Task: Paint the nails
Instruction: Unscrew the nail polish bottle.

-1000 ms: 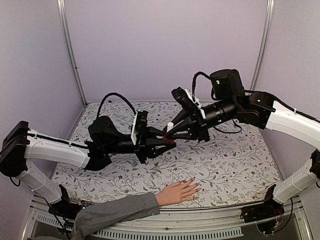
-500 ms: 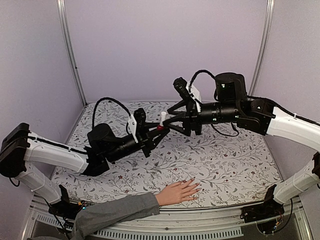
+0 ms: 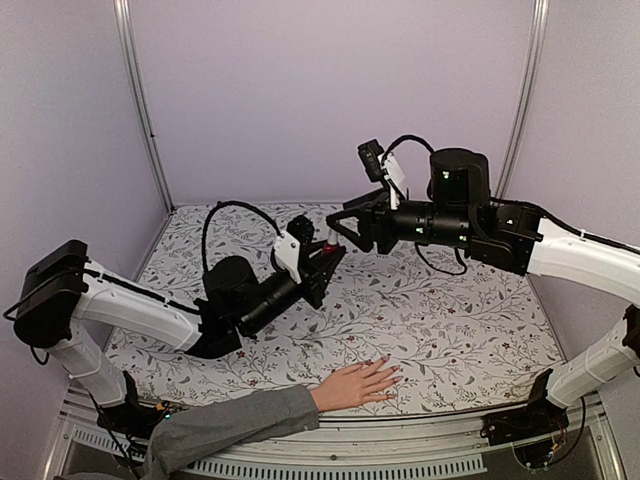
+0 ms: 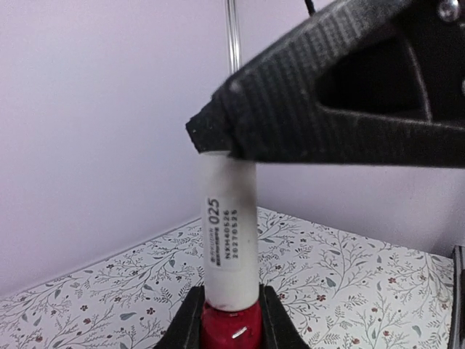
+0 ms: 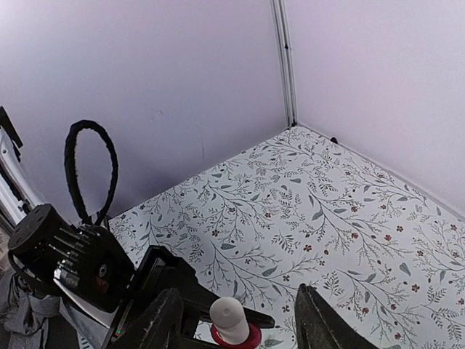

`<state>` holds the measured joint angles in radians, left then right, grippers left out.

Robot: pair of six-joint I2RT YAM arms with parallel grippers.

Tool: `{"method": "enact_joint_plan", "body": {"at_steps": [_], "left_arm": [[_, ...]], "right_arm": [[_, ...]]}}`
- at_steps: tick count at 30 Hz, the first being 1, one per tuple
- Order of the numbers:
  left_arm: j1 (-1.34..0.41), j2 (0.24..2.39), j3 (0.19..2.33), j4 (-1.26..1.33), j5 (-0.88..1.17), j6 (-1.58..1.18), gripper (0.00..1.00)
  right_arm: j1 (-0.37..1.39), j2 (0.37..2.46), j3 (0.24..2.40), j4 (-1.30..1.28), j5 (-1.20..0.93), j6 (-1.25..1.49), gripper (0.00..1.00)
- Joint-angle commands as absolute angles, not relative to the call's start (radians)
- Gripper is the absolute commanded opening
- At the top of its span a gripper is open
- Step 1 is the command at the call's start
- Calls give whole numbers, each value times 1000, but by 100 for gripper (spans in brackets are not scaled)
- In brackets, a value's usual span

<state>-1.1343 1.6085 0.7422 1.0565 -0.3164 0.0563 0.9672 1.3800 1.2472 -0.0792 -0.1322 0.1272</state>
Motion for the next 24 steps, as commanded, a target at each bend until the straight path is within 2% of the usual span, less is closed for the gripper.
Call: {"method": "enact_joint_plan", "body": {"at_steps": [1, 9, 21, 24], "left_arm": [[-1155, 1622, 787, 1087, -384, 81, 0], [-1155, 1633, 798, 1072, -424, 85, 0], [-1155, 1604, 769, 1072, -372, 76, 0], [-1155, 1588, 755, 1075, -301, 87, 0]], "right_arm": [[964, 1409, 1261, -30, -79, 206, 53], [965, 1441, 1267, -22, -96, 252, 47], [966, 1447, 1270, -9, -173, 214, 8], [966, 1442, 1265, -9, -220, 193, 4]]}}
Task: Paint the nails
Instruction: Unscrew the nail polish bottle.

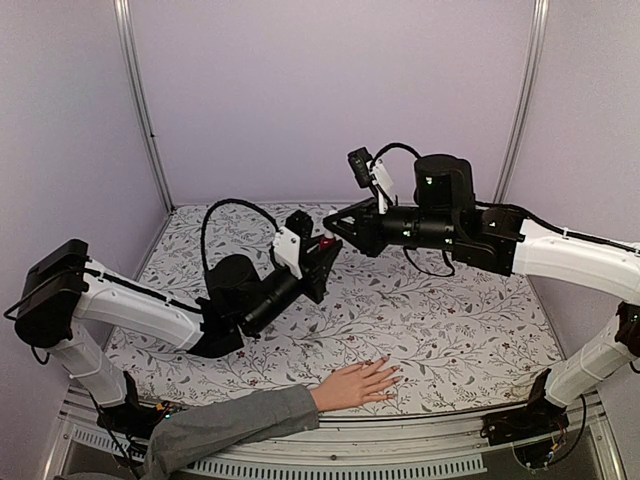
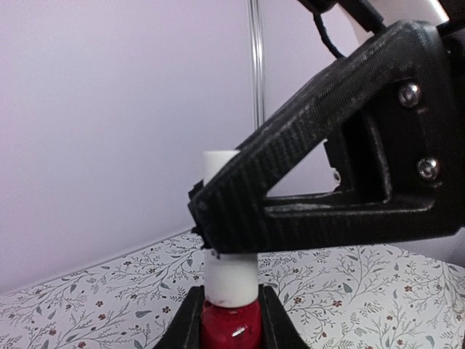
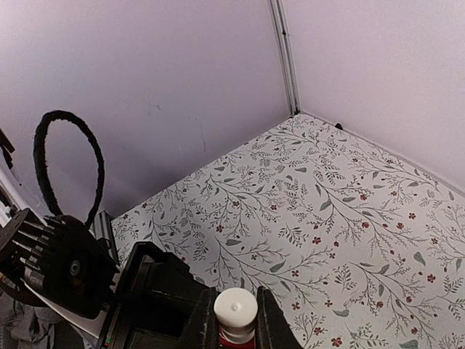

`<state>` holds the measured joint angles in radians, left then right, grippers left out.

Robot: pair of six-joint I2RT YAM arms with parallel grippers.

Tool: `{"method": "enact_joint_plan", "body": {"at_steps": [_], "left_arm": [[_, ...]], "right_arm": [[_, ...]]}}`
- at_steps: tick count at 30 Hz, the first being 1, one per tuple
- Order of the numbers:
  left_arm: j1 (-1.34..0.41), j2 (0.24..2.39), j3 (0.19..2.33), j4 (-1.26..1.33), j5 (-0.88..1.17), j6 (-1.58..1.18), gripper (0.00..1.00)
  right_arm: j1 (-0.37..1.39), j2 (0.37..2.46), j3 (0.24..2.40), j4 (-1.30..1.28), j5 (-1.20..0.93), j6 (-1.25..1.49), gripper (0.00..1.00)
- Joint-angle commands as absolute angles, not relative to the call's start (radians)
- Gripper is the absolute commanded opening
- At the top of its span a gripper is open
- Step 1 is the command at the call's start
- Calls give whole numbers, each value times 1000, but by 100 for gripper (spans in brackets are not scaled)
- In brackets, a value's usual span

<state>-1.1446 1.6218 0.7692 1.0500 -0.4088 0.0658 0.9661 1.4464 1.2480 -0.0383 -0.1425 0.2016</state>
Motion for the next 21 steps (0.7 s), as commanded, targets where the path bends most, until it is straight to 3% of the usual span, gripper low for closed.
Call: {"method": "enact_joint_plan", "body": {"at_steps": [1, 12, 21], "left_arm": [[-1152, 1583, 749, 1080, -270, 90, 0], [-1103, 1502, 704, 1084, 166, 65, 0], [-1059, 1496, 730, 1063, 538, -33, 0]], "right_arm": [[966, 1441, 1265, -9, -235, 187, 3], [966, 1404, 1265, -28, -417, 51, 0], [966, 1401, 1287, -75, -690, -77, 0]]}}
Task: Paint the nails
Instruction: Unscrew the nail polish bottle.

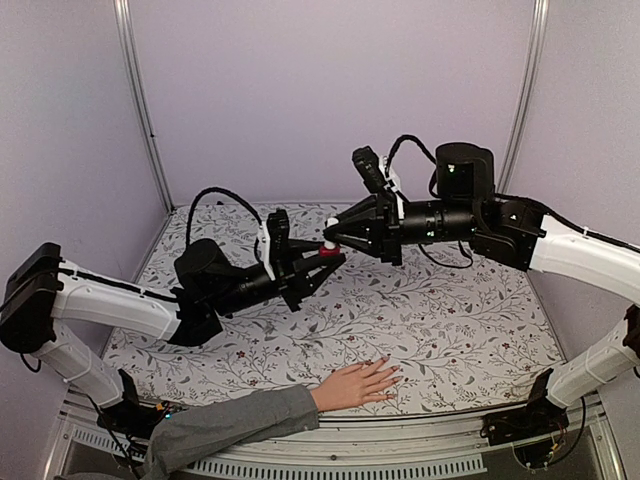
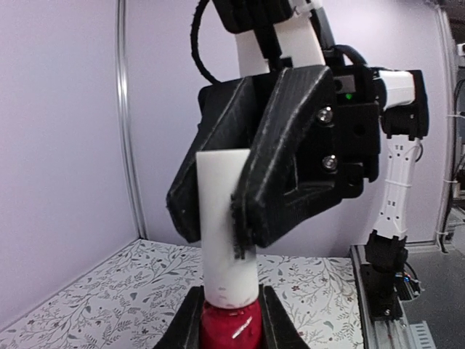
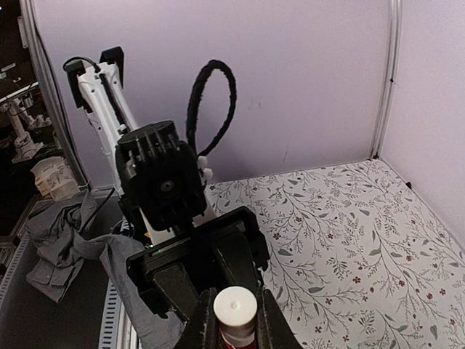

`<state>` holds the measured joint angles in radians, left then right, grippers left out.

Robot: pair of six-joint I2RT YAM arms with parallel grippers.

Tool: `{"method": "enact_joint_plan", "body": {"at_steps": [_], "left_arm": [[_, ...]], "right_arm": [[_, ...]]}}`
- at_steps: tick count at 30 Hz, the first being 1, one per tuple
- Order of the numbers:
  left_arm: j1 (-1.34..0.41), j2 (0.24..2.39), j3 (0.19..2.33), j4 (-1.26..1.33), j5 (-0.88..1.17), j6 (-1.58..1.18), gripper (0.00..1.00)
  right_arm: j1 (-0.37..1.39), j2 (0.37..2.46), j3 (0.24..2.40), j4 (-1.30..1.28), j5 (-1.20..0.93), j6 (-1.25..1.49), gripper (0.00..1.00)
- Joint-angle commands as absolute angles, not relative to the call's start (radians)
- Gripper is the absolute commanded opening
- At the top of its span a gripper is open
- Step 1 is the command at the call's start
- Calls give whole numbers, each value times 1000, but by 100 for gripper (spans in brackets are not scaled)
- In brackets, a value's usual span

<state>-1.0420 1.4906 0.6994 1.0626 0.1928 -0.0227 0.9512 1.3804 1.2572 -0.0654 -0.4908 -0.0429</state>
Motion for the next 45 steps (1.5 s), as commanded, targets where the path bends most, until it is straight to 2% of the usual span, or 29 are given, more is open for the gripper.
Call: {"method": "enact_joint_plan", "body": {"at_steps": [1, 6, 13, 22, 24, 33, 45], "left_arm": [[-1059, 1499, 736, 1064, 579, -43, 0], [-1059, 1526, 771, 1063, 713, -84, 0], [-1056, 1515, 766, 1056, 661, -67, 0], [-1057, 1483, 730, 1054, 275, -2, 0], [-1057, 1487, 731, 1056, 210, -2, 0], [-1101, 1545, 767, 1021, -106, 78, 0], [-1133, 1591, 796, 1013, -311, 134, 0]], "right_arm": [[968, 1399, 1288, -80, -715, -88, 0], [967, 1420, 1326, -144, -814, -147, 0], [967, 1431, 1330, -158, -832, -160, 2], [967, 1391, 1282, -80, -680, -86, 48], [965, 1383, 1268, -60, -596, -51, 52], [965, 1331, 1168, 71, -222, 118, 54], [966, 1346, 1165, 37, -84, 205, 46]]}}
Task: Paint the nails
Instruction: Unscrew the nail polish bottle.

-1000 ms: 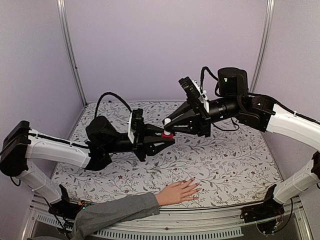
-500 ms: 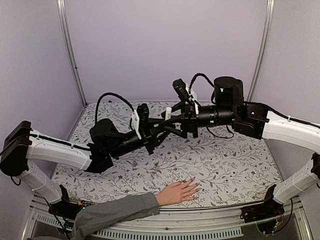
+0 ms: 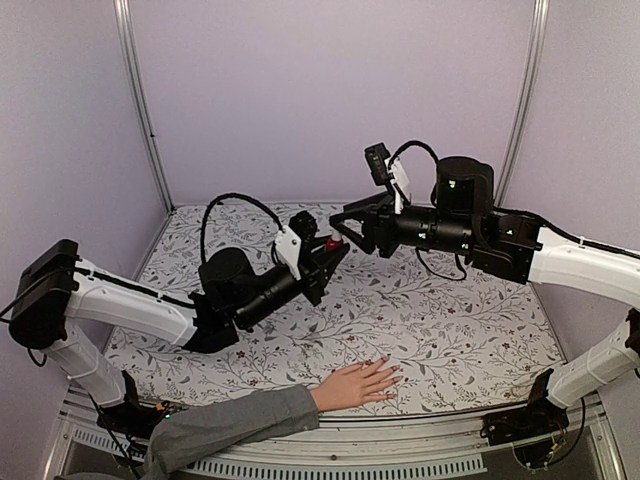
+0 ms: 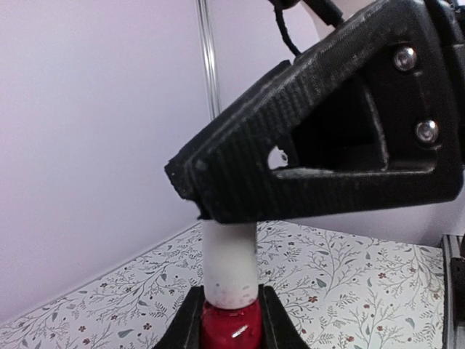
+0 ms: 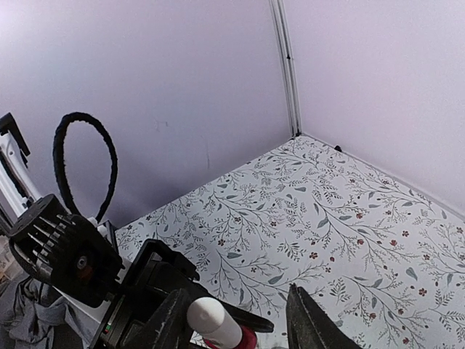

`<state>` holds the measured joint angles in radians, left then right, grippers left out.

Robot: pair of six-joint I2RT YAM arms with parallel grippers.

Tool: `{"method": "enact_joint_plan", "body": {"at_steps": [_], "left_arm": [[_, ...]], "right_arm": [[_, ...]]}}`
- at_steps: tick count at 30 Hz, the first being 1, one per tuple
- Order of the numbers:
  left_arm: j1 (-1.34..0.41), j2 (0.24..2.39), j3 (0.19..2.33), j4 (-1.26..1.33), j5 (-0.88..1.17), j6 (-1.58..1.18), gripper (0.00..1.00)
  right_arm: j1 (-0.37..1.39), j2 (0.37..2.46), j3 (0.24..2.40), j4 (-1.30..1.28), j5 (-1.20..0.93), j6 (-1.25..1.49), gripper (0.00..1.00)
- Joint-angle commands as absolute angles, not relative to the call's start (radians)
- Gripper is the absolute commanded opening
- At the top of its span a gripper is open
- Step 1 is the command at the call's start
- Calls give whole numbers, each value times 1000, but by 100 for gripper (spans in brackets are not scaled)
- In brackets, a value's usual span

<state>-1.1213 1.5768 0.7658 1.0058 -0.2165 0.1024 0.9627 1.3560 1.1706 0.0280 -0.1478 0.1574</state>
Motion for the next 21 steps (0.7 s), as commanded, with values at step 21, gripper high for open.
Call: {"method": "enact_joint_plan", "body": {"at_steps": [21], "left_arm": [[-1135, 1609, 802, 999, -329, 137, 0]], "right_arm": [[965, 1405, 1188, 38, -228, 234, 20]]}}
